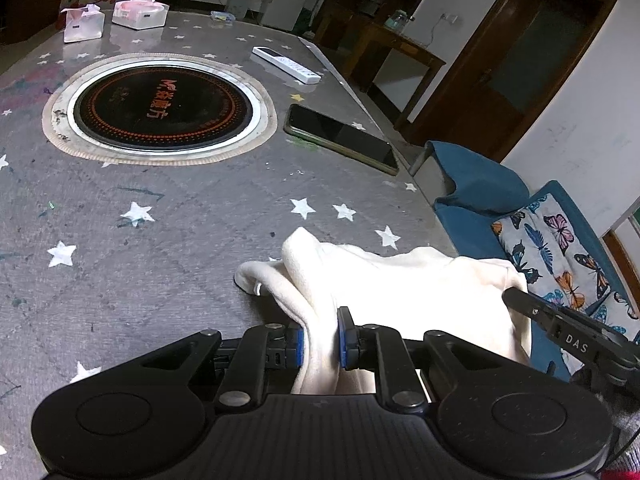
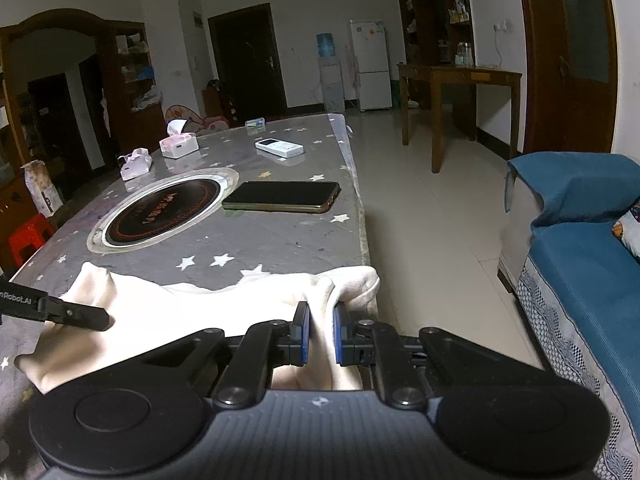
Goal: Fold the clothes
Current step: 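Carry the held edge over the sweatshirt with both grippers, folding it in half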
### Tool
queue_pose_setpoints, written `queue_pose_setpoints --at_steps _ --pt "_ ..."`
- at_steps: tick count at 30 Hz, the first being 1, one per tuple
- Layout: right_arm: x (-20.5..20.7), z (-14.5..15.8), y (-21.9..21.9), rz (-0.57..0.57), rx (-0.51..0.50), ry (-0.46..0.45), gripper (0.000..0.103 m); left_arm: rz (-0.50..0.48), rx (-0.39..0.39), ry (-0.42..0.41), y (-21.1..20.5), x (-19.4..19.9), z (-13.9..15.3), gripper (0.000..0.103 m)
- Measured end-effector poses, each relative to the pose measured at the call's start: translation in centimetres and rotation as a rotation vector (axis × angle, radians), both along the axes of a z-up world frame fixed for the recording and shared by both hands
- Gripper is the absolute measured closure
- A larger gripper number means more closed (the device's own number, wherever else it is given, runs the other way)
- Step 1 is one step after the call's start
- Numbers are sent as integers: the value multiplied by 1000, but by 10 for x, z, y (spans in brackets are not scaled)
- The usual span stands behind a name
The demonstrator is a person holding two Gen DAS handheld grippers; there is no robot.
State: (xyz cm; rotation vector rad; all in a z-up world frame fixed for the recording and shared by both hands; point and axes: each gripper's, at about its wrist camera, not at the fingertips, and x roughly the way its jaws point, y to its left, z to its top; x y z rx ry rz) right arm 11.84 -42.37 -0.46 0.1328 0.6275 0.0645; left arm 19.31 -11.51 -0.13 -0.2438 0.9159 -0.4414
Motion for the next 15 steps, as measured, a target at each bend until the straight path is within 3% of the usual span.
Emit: queue_pose_setpoints --at_steps 9,15 --pt "12 -20 -4 -10 -10 58 92 6 19 24 0 4 -10 85" --pt "12 -17 -6 -33 -27 50 88 0 31 17 0 2 -12 86"
